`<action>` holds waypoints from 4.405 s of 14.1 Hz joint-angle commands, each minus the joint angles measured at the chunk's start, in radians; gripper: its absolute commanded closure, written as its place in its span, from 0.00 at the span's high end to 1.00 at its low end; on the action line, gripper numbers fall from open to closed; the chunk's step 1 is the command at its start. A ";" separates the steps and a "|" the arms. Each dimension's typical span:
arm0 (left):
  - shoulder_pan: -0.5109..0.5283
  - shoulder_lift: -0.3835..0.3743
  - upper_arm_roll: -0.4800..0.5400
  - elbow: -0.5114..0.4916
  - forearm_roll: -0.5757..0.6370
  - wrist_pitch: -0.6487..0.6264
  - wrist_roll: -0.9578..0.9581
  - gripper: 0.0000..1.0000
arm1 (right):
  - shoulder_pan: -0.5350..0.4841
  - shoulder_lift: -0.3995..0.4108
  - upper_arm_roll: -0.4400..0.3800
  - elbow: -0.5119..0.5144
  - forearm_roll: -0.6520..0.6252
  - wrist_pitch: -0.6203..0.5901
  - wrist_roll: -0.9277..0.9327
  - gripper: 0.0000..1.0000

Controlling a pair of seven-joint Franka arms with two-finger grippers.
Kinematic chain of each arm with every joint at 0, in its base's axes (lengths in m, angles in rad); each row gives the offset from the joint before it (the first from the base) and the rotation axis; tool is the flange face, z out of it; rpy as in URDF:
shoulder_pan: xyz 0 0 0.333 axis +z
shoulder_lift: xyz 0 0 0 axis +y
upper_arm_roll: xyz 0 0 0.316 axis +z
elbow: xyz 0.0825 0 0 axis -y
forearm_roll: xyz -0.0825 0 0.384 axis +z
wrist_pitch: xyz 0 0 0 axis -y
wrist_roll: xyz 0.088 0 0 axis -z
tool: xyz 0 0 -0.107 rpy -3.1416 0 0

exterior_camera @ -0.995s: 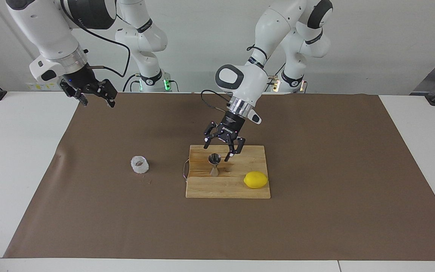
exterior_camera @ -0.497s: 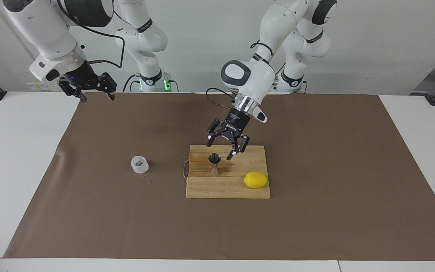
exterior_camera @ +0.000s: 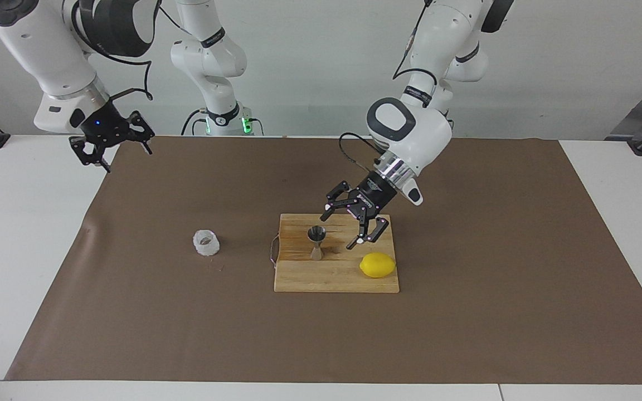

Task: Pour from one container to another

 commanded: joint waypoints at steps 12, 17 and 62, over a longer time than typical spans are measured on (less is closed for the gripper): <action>0.188 -0.072 0.003 0.009 1.111 -0.491 0.012 1.00 | -0.133 0.297 0.005 -0.157 0.572 0.322 -0.967 1.00; 0.222 -0.080 0.004 0.065 1.380 -0.676 0.235 1.00 | -0.130 0.437 0.011 -0.153 0.745 0.318 -1.232 1.00; 0.320 -0.353 0.224 0.137 1.303 -1.213 1.378 1.00 | 0.327 0.308 0.134 -0.044 0.248 0.494 -0.239 0.21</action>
